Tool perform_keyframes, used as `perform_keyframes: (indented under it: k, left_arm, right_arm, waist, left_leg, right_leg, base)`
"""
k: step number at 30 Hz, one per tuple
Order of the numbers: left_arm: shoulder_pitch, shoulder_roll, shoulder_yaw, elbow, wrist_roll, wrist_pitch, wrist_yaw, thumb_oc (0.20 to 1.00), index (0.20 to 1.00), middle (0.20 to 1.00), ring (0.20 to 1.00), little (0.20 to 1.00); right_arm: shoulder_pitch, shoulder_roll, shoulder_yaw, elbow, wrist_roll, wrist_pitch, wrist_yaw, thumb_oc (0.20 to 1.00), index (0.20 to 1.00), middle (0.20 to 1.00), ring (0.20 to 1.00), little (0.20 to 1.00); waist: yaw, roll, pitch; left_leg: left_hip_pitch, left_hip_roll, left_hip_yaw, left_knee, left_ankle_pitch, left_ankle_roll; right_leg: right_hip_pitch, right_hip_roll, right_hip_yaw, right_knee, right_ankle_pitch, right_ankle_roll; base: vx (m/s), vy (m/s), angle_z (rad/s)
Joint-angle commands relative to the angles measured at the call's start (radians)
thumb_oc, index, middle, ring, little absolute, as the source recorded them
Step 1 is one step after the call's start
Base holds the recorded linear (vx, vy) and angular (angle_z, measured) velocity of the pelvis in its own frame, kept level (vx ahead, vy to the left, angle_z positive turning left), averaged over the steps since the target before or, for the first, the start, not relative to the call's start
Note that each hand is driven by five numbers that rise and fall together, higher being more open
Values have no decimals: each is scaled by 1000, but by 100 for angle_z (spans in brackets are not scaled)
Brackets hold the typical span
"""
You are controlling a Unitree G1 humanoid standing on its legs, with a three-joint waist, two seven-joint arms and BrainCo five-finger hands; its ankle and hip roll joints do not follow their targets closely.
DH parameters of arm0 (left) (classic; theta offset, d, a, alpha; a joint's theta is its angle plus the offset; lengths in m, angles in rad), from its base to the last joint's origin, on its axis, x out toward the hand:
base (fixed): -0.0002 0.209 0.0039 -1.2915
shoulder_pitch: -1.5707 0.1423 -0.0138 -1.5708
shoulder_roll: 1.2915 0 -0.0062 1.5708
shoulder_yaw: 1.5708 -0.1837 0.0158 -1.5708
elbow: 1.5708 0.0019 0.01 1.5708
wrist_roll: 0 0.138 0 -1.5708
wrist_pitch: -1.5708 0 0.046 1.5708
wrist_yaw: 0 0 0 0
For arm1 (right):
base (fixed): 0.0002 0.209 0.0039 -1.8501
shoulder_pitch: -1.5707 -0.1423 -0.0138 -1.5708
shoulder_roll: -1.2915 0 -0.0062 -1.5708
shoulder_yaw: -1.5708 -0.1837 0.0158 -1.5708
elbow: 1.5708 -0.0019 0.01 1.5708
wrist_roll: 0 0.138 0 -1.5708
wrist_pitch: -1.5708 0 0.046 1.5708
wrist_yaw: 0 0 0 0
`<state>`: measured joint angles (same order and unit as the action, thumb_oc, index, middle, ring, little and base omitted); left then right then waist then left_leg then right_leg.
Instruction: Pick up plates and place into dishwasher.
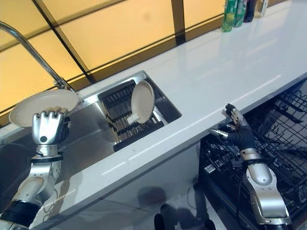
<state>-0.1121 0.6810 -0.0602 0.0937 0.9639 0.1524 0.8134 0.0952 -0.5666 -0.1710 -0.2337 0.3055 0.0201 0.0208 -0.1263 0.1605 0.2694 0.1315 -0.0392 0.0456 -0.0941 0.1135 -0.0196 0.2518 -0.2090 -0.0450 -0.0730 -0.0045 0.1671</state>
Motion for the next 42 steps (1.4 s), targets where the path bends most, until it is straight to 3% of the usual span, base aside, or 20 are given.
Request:
perform_keyframes:
  k: [1,4,7,9,12,15,18,24,26,30,37,42]
  left_arm:
    - [12,35,124,-66,-20,-41,99,200,200,200,200,200]
    - [38,4,172,-109,-145,-130,119,200,200,200,200,200]
    - [59,-39,209,-144,-309,-291,51,200,200,200,200,200]
    - [69,-66,226,-175,-429,-399,-66,200,200,200,200,200]
    - [62,-106,236,-244,-635,-489,-294,200,200,200,200,200]
    - [54,-124,231,-284,-772,-529,-451,200,200,200,200,200]
    - [38,-134,207,-330,-990,-550,-702,200,200,200,200,200]
    - [-31,-130,117,-388,-1392,-417,-1122,200,200,200,200,200]
    - [-59,-139,80,-407,-1483,-356,-1215,200,200,200,200,200]
    - [-118,-154,14,-394,-1581,-295,-1312,200,200,200,200,200]
    - [-196,-172,-78,-366,-1675,-215,-1425,200,200,200,200,200]
    - [-214,-175,-114,-358,-1663,-216,-1438,200,200,200,200,200]
  right_arm:
    - [74,28,-5,-49,3,-6,32,1000,1000,1000,1000,1000]
    - [86,50,-9,-56,3,-9,37,1000,1000,1000,1000,1000]
    - [90,72,-9,-62,-2,-31,57,1000,1000,1000,1000,1000]
    - [82,89,-2,-77,-10,-51,76,1000,1000,1000,1000,1000]
    - [48,115,9,-112,-33,-81,120,1000,1000,1000,1000,1000]
    - [11,129,26,-127,-51,-98,143,1000,1000,1000,1000,1000]
    - [-44,135,48,-142,-63,-123,153,1000,1000,1000,1000,1000]
    - [-175,106,107,-139,-55,-163,135,1000,1000,1000,1000,1000]
    - [-221,99,136,-131,-35,-168,154,1000,1000,1000,1000,1000]
    - [-302,83,215,-116,24,-134,190,1000,1000,1000,1000,1000]
    - [-369,88,381,-104,195,-18,382,1000,1000,1000,1000,1000]
    - [-388,117,494,-102,294,93,527,1000,1000,1000,1000,1000]
  waist:
    - [21,-75,-91]
    - [31,-86,-111]
    - [43,-95,-132]
    - [51,-100,-144]
    - [64,-105,-165]
    - [75,-106,-179]
    - [93,-109,-194]
    - [124,-114,-209]
    - [131,-116,-214]
    - [138,-122,-226]
    - [148,-135,-244]
    - [158,-142,-249]
  left_leg:
    - [36,-15,1,14,-53,-5]
    - [49,-10,-6,10,-61,-4]
    - [57,-6,-16,7,-69,-2]
    - [63,-1,-21,7,-75,-1]
    - [69,5,-27,7,-85,-3]
    - [69,10,-31,7,-91,-5]
    - [67,18,-37,7,-97,-8]
    - [57,32,-43,7,-100,-12]
    - [53,34,-45,7,-101,-14]
    - [47,34,-45,7,-101,-19]
    - [39,33,-42,7,-104,-19]
    - [41,30,-45,7,-114,-16]
  right_leg:
    - [-141,-18,24,38,132,-12]
    - [-123,-13,19,27,128,-13]
    - [-109,-4,13,18,124,-16]
    - [-101,3,9,14,120,-18]
    - [-90,15,4,7,112,-20]
    - [-86,25,1,1,107,-21]
    - [-85,37,-6,-3,101,-20]
    - [-90,58,-20,-6,92,-20]
    - [-94,64,-20,-7,91,-22]
    - [-96,72,-22,-14,88,-24]
    - [-101,79,-32,-14,79,-32]
    - [-94,82,-38,-14,65,-35]
  base:
    - [28,-66,4]
    - [15,-86,7]
    - [-13,-96,5]
    - [-20,-103,1]
    - [-39,-95,2]
    - [-67,-81,0]
    - [-104,-107,0]
    - [-127,-104,0]
    - [-112,-81,1]
    - [-83,-56,-1]
    - [-43,-50,-1]
    - [-9,-14,0]
